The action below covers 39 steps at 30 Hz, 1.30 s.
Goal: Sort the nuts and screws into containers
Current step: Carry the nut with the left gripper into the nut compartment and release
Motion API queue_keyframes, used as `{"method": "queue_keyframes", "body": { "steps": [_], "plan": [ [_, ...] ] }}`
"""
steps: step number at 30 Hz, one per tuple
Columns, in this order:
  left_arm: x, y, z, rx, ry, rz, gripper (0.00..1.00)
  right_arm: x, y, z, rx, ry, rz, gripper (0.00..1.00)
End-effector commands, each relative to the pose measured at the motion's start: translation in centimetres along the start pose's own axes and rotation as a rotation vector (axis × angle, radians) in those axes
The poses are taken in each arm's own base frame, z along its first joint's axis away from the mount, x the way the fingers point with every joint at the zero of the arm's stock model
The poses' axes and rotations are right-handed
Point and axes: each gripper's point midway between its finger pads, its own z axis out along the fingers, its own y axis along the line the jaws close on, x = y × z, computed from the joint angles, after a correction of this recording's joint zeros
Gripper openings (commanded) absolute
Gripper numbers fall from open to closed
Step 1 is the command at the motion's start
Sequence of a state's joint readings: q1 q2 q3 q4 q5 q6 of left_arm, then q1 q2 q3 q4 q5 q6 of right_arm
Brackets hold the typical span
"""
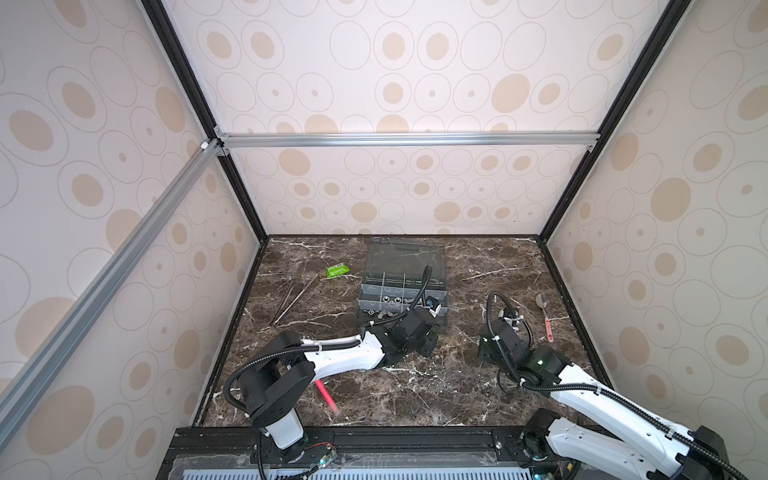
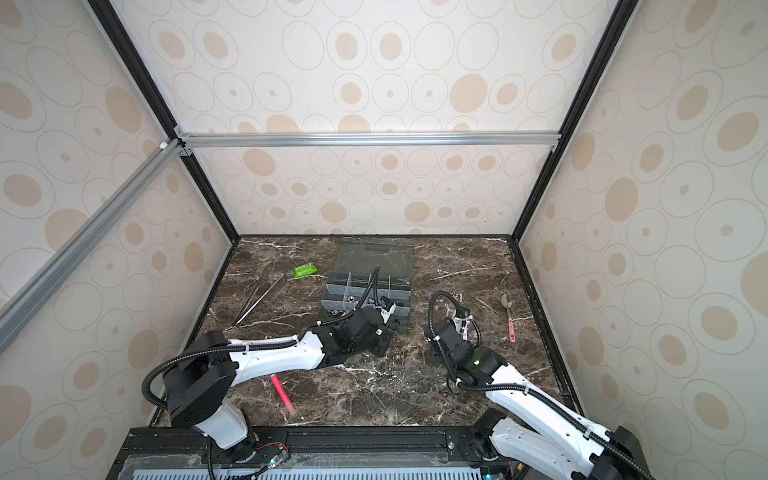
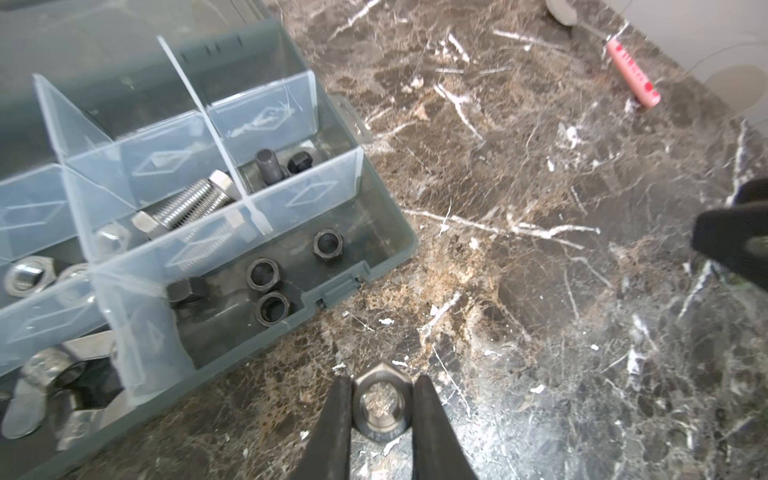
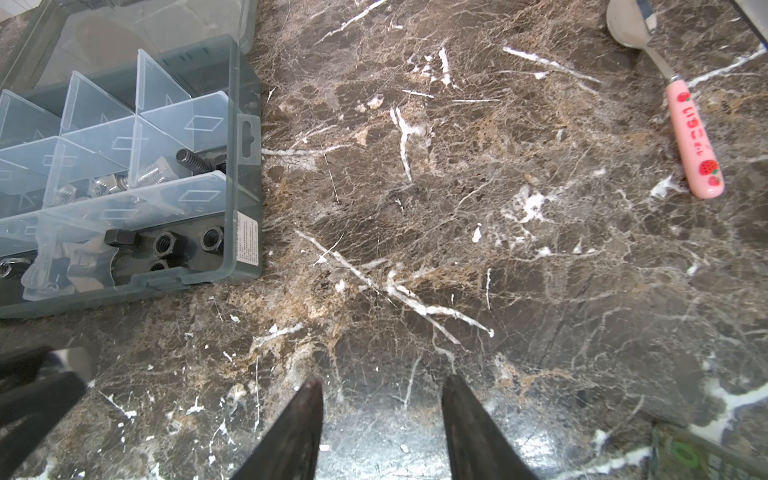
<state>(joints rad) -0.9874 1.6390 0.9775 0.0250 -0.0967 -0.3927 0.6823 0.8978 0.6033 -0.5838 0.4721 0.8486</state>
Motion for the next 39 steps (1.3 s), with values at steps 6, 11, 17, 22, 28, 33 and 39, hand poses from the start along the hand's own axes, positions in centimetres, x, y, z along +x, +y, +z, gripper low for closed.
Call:
{"method": "queue_keyframes", "body": {
  "steps": [6,11,17,22,28,33,39],
  "plan": [
    [-2.4,2.3,-1.6,-0.036,-0.045,-0.046,0.10,0.2,-0.9,-0.1,0.023,-0.004,0.014,0.50],
    [-5.1,6.0,-2.3,-0.074,-0.096,-0.087,0.11,0.2,-1.0,-0.3,0.016,-0.010,0.020,0.50],
    [-7.6,11.5,-0.6,-0.138,-0.092,-0.111,0.11,0.1,-0.9,-0.4,0.012,-0.013,0.021,0.50],
    [-8.1,15.4,2.3,-0.173,-0.048,-0.140,0.11,-0.1,-0.9,-0.4,0.018,-0.014,0.014,0.50],
    [-7.1,17.9,4.5,-0.176,-0.004,-0.191,0.11,-0.3,-1.1,-0.5,0.033,-0.024,0.001,0.50],
    [-6.8,18.1,4.5,-0.177,-0.013,-0.202,0.21,-0.5,-1.3,-0.5,0.043,-0.037,-0.004,0.50],
    [-7.4,18.1,3.4,-0.179,-0.056,-0.218,0.40,-0.4,-1.3,-0.5,0.039,-0.032,-0.007,0.50]
  ]
}}
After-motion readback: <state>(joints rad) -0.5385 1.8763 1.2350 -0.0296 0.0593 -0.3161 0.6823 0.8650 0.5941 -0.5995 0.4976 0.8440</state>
